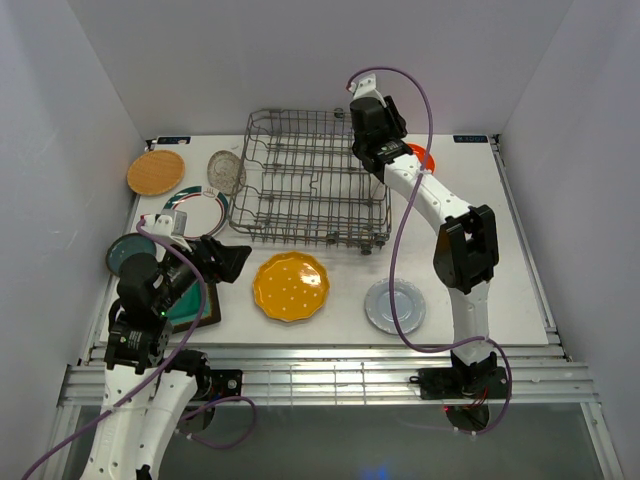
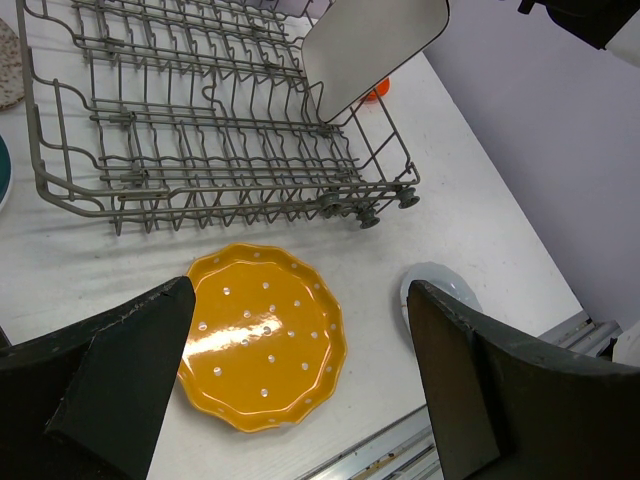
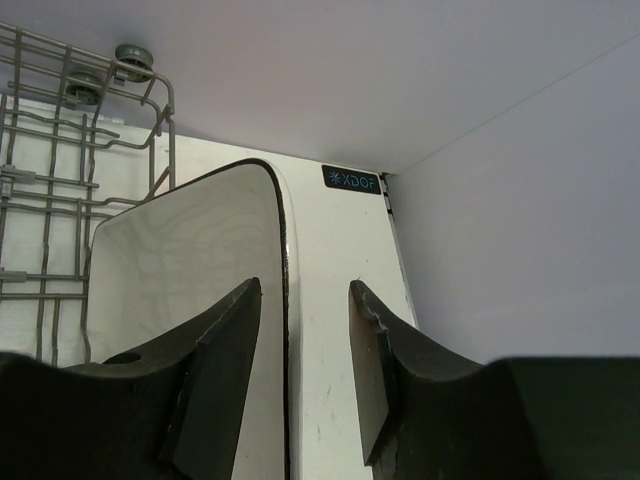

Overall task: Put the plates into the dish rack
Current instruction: Insert the plate into the dish rack.

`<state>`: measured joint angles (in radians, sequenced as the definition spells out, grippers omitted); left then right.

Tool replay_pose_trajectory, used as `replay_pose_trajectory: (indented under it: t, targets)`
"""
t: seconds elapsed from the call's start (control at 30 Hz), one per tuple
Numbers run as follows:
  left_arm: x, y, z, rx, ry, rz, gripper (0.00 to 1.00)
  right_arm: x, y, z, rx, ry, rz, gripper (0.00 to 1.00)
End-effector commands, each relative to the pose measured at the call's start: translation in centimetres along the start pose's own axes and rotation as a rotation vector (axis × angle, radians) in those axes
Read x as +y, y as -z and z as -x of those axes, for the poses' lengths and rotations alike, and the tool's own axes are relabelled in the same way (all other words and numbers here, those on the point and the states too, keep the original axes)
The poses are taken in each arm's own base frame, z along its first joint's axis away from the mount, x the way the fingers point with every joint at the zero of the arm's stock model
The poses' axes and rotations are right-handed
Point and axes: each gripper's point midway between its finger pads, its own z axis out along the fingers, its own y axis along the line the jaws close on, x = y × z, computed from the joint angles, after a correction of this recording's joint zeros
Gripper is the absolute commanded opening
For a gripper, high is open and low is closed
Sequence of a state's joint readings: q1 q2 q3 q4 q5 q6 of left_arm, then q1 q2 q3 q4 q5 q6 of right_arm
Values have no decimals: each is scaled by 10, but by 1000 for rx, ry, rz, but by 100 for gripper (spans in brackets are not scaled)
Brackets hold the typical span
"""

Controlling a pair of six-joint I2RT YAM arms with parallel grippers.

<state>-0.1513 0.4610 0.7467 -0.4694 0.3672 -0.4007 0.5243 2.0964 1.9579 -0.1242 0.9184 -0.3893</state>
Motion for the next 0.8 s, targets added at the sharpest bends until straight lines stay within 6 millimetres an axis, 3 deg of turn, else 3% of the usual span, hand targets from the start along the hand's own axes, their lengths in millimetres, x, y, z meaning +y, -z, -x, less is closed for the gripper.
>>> replay_pose_trajectory:
  t: [0.0, 0.43, 0.63, 0.77]
  targets:
    - [0, -1, 1, -5, -7, -6, 98, -34, 11, 32, -61, -119, -54, 47]
    - [0, -1, 2, -7, -7, -6, 98, -36, 21, 40, -77, -183, 4, 76]
    - [1, -2, 0, -1, -5, -4, 98, -40, 34, 52, -101, -250, 71, 80]
    - [1, -2, 0, -1, -5, -2, 98, -43, 46, 59, -122, -306, 128, 91]
